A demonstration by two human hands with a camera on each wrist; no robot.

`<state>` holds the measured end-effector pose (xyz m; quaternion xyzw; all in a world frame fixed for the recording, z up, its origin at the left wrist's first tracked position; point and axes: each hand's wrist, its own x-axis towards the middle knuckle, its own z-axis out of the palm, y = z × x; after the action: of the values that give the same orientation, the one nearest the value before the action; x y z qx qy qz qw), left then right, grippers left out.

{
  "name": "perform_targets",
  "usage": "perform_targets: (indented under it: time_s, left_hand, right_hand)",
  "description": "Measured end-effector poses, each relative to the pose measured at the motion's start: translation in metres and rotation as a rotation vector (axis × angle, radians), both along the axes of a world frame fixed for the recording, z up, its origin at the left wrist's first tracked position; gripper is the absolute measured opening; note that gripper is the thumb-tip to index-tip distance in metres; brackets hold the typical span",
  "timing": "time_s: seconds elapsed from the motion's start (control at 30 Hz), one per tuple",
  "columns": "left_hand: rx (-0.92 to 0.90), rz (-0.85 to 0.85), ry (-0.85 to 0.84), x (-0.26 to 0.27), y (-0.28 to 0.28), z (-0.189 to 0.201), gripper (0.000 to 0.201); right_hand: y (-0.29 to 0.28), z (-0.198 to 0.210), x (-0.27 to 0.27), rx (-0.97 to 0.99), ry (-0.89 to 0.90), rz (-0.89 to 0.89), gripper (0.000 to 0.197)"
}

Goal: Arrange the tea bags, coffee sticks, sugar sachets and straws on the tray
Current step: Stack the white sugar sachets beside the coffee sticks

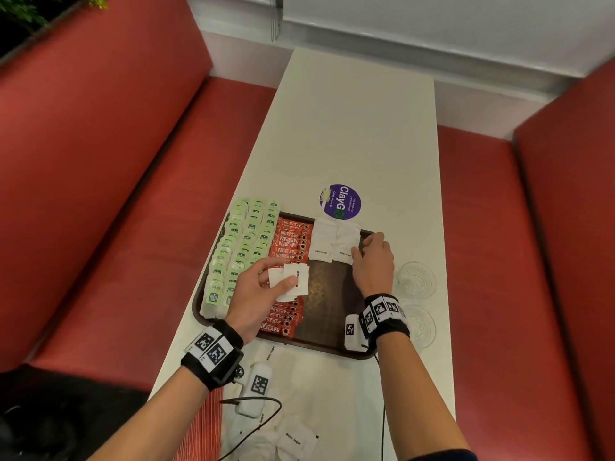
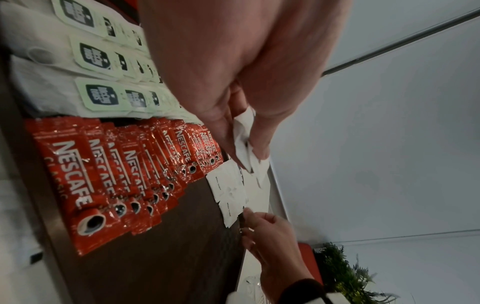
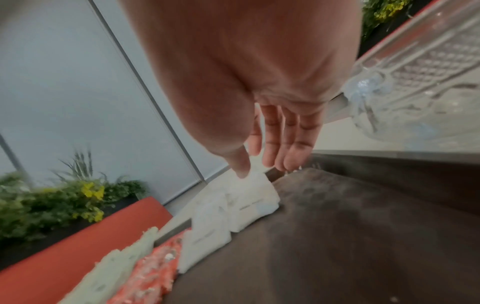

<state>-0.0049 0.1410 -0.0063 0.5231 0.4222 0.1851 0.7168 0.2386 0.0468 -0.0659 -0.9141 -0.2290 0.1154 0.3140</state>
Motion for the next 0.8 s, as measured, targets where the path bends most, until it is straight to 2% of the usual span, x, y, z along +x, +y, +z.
perform_targets:
  time_s: [0.07,0.23,0.3,0.37,0.47,0.63,0.7,0.8]
  left_hand:
    - [0.015,-0.009,0.015,0.001,0.001,0.001,0.039]
    - [0.056,-0.075,0.077,0.007,0.003,0.003,0.033]
    - [0.093,-0.105,0.087,0.009,0.005,0.002,0.032]
    - [0.114,-0.127,0.098,0.011,0.006,0.002,0.032]
    - [0.104,-0.161,0.111,0.014,0.009,-0.002,0.027]
    - [0.036,-0.173,0.19,0.022,0.017,-0.009,0.015]
    - [0.066,-0.166,0.244,0.026,0.021,-0.012,0.014]
    - [0.21,-0.165,0.319,0.035,0.028,-0.018,0.014]
  right_hand:
    - [-0.001,0.014,-0.013,0.101,0.051,0.035,0.017]
    - [-0.011,0.05,-0.057,0.221,0.506,0.313,0.032]
    - [-0.016,0.049,-0.065,0.213,0.533,0.387,0.024]
    - [-0.019,0.043,-0.066,0.199,0.487,0.406,0.016]
    - [-0.025,0.038,-0.064,0.215,0.489,0.353,0.014]
    - [-0.039,0.033,-0.055,0.236,0.503,0.15,0.011]
    - [-0.045,0.028,-0.052,0.246,0.484,0.053,0.011]
    - [-0.049,0.021,-0.048,0.213,0.385,-0.046,0.015]
